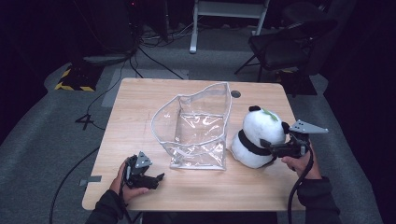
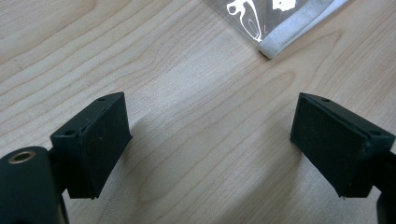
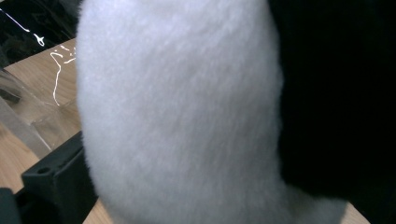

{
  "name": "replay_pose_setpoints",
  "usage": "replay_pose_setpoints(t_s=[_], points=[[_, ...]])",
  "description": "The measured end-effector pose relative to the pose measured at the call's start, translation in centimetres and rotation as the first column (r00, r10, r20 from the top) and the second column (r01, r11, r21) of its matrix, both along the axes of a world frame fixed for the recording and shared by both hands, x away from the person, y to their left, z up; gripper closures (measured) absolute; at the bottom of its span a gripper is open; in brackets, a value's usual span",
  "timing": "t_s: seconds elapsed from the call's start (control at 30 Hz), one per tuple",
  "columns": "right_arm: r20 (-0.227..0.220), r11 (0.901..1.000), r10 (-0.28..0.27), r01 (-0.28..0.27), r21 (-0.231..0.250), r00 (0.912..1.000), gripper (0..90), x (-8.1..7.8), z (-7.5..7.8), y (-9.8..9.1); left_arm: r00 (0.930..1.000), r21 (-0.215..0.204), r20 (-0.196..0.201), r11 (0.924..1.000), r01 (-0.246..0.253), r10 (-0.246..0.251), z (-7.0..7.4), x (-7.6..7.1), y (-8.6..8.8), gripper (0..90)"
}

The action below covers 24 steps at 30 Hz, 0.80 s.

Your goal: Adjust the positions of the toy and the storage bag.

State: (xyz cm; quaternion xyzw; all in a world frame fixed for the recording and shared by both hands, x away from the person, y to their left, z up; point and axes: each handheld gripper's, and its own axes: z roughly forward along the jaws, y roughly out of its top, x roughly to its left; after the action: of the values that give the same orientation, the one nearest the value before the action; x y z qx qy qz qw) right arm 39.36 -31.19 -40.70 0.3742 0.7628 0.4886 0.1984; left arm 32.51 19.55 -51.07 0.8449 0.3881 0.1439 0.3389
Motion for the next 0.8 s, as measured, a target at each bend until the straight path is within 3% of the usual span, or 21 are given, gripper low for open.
replay_pose_setpoints(t_s=[0.17,0.37,0.53,0.8], points=[[0.008,1.0,0.005,-0.006,0.004,1.0,4.5,0.2,-0.1,0.6,1.0,-0.002,0.0,1.0,-0.001,0.001,0.0,0.0,0.0,12.0],[0.035,0.9999,-0.008,0.008,0.014,0.9994,21.9,0.1,-0.3,0.8,1.0,-0.002,0.001,1.0,0.001,-0.001,0.0,0.0,0.0,12.0],[0.041,0.9994,-0.004,0.003,0.034,0.9991,31.0,0.0,-0.6,0.2,1.0,0.0,0.001,1.0,0.006,-0.006,0.0,0.1,0.0,12.0],[0.064,0.999,0.013,-0.016,0.042,0.9979,38.0,-0.4,-0.5,-0.4,0.9999,-0.005,-0.002,0.9999,0.01,-0.01,0.0,0.1,0.0,12.0]])
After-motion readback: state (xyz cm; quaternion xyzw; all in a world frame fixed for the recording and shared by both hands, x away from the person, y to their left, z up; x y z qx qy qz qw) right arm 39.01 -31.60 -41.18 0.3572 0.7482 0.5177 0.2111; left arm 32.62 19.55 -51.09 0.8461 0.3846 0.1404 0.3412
